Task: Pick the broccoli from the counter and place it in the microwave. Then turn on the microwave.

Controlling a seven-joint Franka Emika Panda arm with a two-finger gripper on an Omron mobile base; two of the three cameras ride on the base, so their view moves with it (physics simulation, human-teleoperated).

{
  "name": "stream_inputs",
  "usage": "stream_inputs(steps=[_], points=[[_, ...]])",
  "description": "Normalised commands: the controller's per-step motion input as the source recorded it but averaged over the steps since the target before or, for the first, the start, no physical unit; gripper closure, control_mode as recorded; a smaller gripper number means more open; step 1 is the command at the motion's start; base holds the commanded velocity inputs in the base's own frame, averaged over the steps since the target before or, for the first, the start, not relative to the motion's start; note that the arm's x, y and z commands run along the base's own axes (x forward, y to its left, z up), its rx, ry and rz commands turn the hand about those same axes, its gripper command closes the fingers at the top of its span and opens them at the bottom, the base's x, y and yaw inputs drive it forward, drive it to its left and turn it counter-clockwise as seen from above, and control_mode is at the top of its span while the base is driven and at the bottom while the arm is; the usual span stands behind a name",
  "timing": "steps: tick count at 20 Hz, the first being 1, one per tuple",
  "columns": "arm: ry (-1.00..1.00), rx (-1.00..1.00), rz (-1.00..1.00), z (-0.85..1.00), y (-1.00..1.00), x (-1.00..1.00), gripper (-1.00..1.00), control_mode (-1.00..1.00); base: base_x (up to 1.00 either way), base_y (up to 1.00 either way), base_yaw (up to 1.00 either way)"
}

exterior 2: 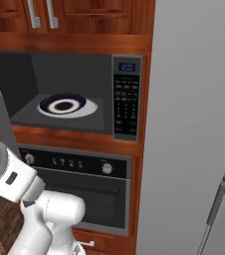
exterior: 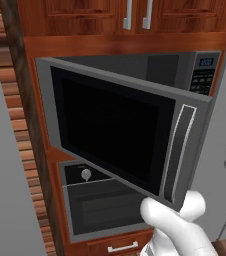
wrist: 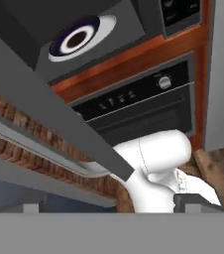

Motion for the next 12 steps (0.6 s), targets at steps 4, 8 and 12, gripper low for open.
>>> stream_inputs(steps=[4,8,12], points=[[0.0,0.39,0.02,0.0,-0.42,0.27,-1.0,-1.0,0.0,0.0,0.0],[0.0,0.36,0.0,-0.01,-0.18,0.49,-1.0,-1.0,0.0,0.0,0.0],[0.0,0.37,0.0,-0.12,-0.08,0.6,-1.0,-1.0,0.0,0.0,0.0]])
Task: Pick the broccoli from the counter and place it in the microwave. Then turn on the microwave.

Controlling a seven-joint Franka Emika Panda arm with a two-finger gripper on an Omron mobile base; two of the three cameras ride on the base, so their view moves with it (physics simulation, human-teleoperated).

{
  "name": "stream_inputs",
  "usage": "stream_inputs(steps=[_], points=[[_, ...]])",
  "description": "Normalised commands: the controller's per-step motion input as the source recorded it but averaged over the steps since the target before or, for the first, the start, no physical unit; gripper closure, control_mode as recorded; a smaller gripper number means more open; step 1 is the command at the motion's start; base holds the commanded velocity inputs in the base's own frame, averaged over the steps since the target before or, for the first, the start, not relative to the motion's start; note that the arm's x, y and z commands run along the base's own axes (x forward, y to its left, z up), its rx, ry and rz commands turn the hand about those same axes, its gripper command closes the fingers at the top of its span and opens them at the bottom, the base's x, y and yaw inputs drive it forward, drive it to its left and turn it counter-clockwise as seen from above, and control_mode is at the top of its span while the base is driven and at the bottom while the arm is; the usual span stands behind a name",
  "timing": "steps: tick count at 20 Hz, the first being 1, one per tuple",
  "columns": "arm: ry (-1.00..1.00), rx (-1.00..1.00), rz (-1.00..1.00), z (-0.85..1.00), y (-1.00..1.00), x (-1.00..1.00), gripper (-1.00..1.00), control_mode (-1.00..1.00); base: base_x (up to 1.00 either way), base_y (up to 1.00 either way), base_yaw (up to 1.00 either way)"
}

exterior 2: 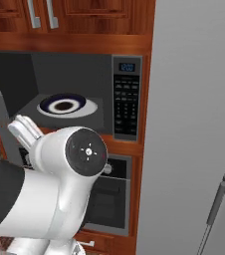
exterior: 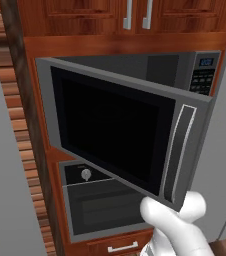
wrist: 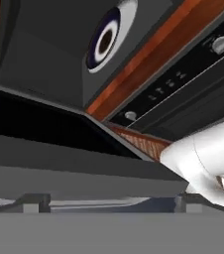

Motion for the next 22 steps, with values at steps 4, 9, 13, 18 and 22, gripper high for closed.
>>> stream_inputs(steps=[4,9,13,18,22], points=[[0.02,0.38,0.0,-0.34,0.0,0.63,-1.0,-1.0,0.0,0.0,0.0],[0.06,0.17,0.0,-0.33,0.24,0.43,-1.0,-1.0,0.0,0.0,0.0],[0.09,0.02,0.0,-0.18,0.47,0.36,-1.0,-1.0,0.0,0.0,0.0],[0.11,0.0,0.01,-0.05,0.49,0.25,-1.0,-1.0,0.0,0.0,0.0],[0.04,0.0,0.06,-0.06,0.6,-0.05,-1.0,-1.0,0.0,0.0,0.0]])
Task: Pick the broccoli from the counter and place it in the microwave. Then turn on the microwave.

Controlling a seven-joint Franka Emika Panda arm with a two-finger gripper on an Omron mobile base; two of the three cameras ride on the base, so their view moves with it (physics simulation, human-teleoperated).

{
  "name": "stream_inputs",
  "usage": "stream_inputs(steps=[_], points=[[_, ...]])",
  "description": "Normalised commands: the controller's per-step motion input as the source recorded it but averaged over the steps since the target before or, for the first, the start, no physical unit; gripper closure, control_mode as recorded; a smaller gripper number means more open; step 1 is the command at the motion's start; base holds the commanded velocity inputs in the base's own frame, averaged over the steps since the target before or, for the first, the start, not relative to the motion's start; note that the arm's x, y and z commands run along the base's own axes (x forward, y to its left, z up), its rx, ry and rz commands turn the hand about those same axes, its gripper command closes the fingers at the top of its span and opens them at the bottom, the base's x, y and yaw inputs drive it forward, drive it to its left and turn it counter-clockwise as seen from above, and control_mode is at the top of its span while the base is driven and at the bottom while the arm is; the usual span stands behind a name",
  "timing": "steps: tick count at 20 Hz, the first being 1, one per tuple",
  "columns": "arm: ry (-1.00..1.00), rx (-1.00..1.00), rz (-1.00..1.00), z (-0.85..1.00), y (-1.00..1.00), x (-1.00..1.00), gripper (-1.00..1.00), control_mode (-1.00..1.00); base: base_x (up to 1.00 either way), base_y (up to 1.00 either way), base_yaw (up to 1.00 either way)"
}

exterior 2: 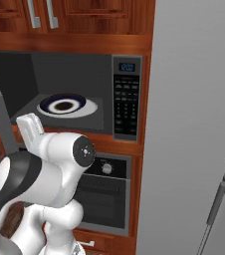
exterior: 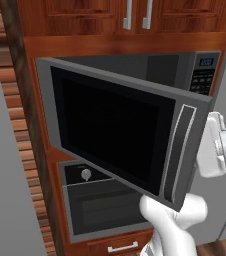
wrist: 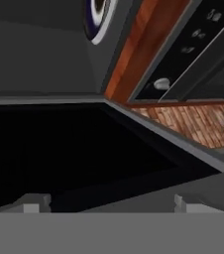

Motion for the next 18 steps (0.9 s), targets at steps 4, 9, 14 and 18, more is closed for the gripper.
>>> stream_inputs(steps=[4,9,14,18], points=[[0.03,0.0,0.06,-0.1,0.64,-0.3,-1.0,-1.0,0.0,0.0,0.0],[0.05,0.02,0.08,-0.09,0.54,-0.5,-1.0,-1.0,0.0,0.0,0.0],[0.08,0.13,0.08,-0.1,0.53,-0.52,-1.0,-1.0,0.0,0.0,0.0],[0.06,0.2,0.06,-0.18,0.65,-0.44,-1.0,-1.0,0.0,0.0,0.0]])
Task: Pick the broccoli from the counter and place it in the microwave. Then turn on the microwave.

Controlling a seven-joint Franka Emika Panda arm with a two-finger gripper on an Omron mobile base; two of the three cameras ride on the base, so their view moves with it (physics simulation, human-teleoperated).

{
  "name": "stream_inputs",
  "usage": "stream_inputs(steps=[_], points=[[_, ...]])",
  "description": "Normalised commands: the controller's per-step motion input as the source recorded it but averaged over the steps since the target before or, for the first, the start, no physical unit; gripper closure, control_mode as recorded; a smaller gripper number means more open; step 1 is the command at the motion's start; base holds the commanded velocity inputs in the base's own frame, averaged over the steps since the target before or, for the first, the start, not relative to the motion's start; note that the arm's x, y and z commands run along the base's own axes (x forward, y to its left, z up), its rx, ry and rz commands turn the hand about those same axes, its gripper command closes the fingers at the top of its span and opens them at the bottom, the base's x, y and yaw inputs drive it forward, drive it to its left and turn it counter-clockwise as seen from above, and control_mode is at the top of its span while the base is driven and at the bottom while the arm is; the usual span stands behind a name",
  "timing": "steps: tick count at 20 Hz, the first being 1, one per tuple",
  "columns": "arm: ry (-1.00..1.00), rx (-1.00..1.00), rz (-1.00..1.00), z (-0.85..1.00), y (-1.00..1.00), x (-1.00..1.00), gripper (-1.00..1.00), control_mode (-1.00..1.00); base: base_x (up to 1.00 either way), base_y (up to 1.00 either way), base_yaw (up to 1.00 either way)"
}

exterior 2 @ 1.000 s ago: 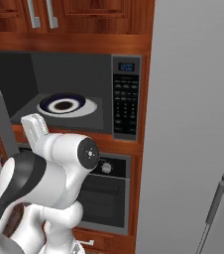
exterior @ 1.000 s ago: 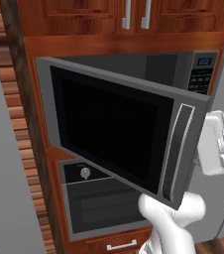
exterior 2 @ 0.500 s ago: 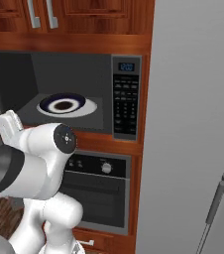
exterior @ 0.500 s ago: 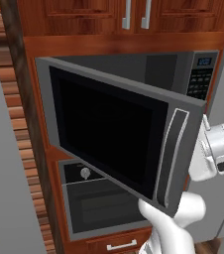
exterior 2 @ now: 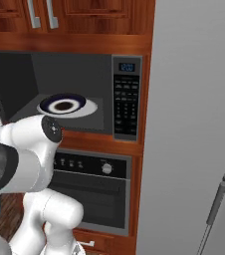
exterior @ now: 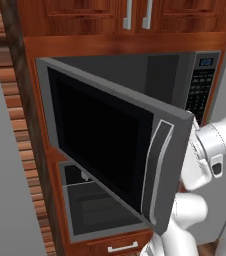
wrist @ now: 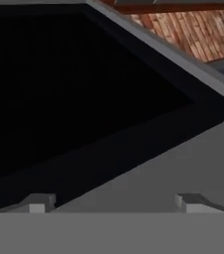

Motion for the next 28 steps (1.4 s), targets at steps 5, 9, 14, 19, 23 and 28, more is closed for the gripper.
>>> stream_inputs(steps=[5,9,14,19,23,28], points=[[0.05,0.22,0.05,-0.22,0.78,-0.37,-1.0,-1.0,0.0,0.0,0.0],[0.07,0.23,0.04,-0.25,0.82,-0.32,-1.0,-1.0,0.0,0.0,0.0],[0.07,0.24,0.0,-0.32,0.84,-0.34,-1.0,-1.0,0.0,0.0,0.0],[0.04,0.21,0.0,-0.32,0.7,-0.33,-1.0,-1.0,0.0,0.0,0.0],[-0.1,-0.02,-0.12,0.0,-0.37,-0.14,-1.0,-1.0,0.0,0.0,0.0],[-0.24,-0.23,-0.22,0.08,-0.95,0.0,-1.0,-1.0,0.0,0.0,0.0]])
